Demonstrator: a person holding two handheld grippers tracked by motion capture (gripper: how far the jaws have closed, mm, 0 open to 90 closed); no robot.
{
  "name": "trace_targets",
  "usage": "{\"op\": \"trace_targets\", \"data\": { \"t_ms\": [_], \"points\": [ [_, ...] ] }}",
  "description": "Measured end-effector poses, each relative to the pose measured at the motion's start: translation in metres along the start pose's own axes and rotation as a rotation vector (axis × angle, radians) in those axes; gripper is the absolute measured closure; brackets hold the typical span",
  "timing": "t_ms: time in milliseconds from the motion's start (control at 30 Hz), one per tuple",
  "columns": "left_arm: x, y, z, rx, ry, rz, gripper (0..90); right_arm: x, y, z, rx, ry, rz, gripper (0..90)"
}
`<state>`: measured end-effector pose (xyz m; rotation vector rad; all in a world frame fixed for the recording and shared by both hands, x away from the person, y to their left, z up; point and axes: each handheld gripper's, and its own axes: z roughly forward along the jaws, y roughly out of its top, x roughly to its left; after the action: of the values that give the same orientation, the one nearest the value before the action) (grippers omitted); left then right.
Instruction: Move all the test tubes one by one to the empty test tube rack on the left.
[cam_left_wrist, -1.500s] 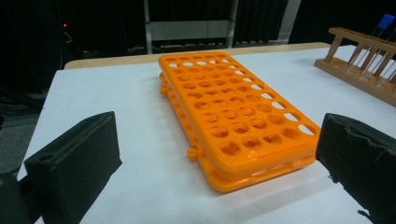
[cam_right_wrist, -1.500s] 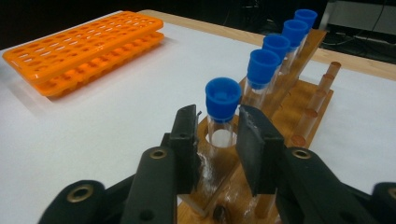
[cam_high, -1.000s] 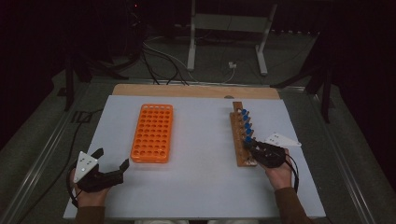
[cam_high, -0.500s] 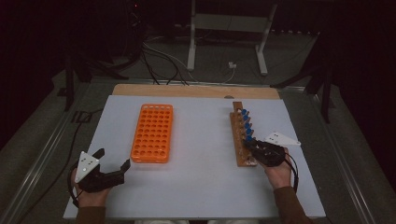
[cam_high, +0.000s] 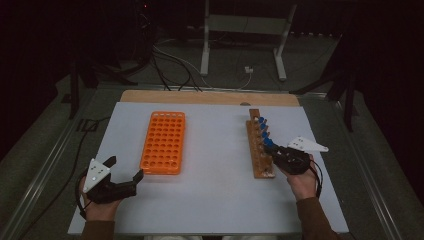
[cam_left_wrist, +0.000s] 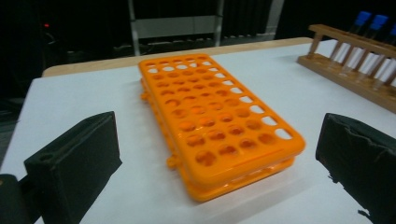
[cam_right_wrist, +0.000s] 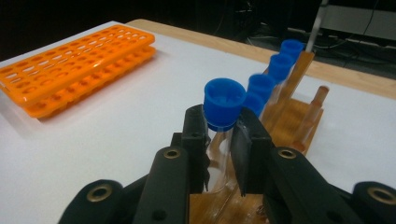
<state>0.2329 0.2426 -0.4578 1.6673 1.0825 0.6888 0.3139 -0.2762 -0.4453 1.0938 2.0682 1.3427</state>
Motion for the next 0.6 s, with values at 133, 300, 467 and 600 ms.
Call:
{"op": "trace_targets", "data": {
  "t_ms": [133,300,467,600],
  "points": [
    [-0.003,0.009,0.002,-0.012,-0.043,0.002,0.6,-0.001,0.011,-0.005,-0.004,0.005,-0.006,76.6],
    [-0.008,0.019,0.006,-0.041,-0.105,0.015,0.6,-0.001,0.018,-0.008,-0.004,0.007,-0.013,76.6],
    [-0.017,0.029,0.015,-0.036,-0.157,0.026,0.6,0.001,0.027,-0.012,-0.017,0.009,-0.025,76.6],
    [-0.025,0.038,0.023,-0.035,-0.176,0.044,0.6,0.002,0.035,-0.017,-0.031,0.009,-0.038,76.6]
  ]
}}
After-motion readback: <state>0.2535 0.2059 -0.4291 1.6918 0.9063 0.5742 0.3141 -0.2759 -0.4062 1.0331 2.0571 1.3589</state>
